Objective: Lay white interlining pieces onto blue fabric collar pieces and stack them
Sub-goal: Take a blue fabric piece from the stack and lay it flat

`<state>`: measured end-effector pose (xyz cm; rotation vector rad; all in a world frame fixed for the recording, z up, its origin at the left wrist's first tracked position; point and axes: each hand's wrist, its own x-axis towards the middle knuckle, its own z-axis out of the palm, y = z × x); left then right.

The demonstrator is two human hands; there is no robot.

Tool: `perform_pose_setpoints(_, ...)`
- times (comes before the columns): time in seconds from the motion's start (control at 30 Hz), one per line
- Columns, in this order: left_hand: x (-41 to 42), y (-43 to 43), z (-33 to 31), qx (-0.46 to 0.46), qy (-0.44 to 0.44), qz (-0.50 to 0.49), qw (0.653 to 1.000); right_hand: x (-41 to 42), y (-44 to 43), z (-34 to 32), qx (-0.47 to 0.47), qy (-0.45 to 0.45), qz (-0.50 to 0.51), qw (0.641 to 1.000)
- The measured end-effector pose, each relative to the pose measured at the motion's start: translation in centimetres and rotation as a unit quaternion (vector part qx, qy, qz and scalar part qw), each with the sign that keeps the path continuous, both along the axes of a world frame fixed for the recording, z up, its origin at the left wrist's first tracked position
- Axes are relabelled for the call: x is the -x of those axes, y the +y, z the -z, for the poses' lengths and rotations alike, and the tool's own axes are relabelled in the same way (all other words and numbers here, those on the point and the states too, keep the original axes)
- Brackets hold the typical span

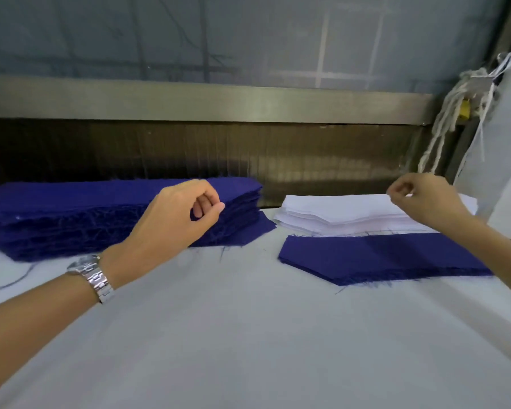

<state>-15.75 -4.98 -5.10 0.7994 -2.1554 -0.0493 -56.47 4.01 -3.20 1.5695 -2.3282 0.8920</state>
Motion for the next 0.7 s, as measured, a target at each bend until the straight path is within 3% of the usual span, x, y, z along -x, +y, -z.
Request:
perform_pose_setpoints(0.33, -12.4, -4.3, -1.3, 0.030, -0.057, -0.223, 0.973, -14.8, -8.7, -0.7, 0.028, -0.069, -0.150, 0.986)
perform_pose_setpoints(0.53, -19.0, -6.2, -2.5, -0.023, -0.083, -0.306, 0.948, -18.9, -12.8, -0.4, -0.049, -0.123, -0.155, 0.979)
perform_pose_setpoints(0.7, -22.6, -7.5, -2.9, -0.079, -0.080, -0.349, 0.930, -19.5, -14.2, -0.4, -0.041, -0.141, -0.136, 0.980)
